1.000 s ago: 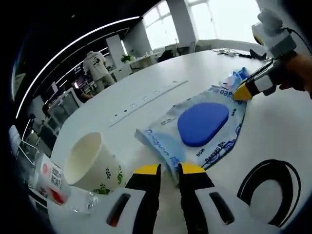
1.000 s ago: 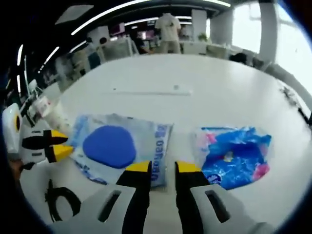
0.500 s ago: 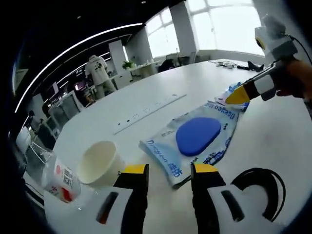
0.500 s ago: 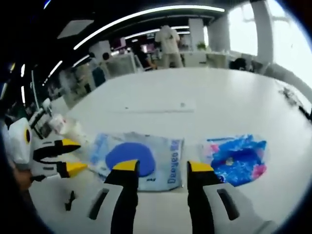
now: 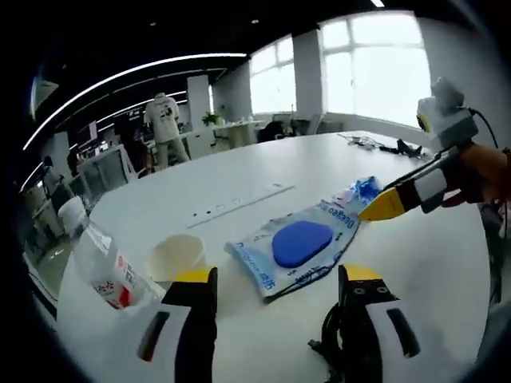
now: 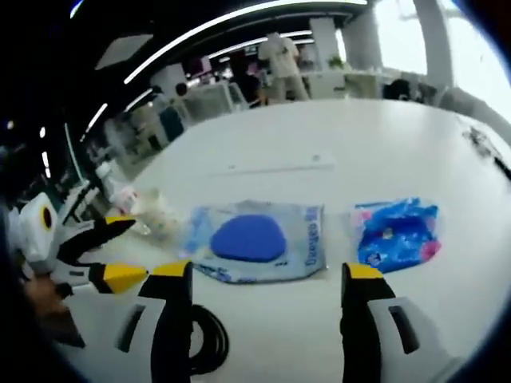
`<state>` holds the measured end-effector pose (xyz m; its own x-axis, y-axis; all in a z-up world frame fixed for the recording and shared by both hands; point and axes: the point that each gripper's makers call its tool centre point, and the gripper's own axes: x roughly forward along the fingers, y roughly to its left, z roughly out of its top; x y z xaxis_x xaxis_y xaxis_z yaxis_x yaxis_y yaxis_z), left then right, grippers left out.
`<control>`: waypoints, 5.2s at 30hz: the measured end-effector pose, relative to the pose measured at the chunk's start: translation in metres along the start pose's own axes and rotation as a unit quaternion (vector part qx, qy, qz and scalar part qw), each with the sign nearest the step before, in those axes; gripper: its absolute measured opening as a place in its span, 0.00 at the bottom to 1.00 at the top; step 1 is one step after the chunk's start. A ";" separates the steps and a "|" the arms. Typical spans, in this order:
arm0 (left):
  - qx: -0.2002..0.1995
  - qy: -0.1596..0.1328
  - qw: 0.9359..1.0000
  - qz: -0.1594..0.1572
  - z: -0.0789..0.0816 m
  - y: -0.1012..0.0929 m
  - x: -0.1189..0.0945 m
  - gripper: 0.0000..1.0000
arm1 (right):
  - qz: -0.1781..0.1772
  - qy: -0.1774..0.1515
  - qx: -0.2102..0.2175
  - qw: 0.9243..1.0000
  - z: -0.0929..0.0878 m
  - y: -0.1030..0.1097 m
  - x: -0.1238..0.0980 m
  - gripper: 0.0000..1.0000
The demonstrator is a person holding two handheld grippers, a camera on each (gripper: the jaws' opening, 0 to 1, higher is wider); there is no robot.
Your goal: Arrange the tabletop items into an orderly group along one side of the table until the central work area is clear of visible clutter.
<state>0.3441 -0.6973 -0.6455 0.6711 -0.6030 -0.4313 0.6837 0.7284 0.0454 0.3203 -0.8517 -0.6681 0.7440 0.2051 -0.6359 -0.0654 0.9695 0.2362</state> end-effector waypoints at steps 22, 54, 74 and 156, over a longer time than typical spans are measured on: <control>-0.043 -0.042 0.998 -0.013 0.025 0.014 -0.064 0.96 | 0.054 0.076 -0.041 0.995 -0.067 0.084 -0.002 0.89; -0.032 -0.021 0.999 0.013 0.006 0.042 -0.134 0.96 | 0.050 0.092 -0.008 0.994 -0.101 0.140 0.028 0.55; -0.028 -0.006 1.000 -0.006 -0.006 0.035 -0.146 0.94 | -0.009 0.116 0.008 0.993 -0.107 0.136 0.048 0.21; -0.035 0.009 0.999 -0.025 -0.011 0.032 -0.160 0.90 | -0.124 -0.005 0.071 0.990 -0.020 -0.003 -0.045 0.05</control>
<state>0.2549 -0.5737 -0.5852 0.6308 -0.6340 -0.4474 0.6945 0.7185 -0.0389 0.2734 -0.8611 -0.6546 0.7325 -0.0399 -0.6796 0.2147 0.9609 0.1749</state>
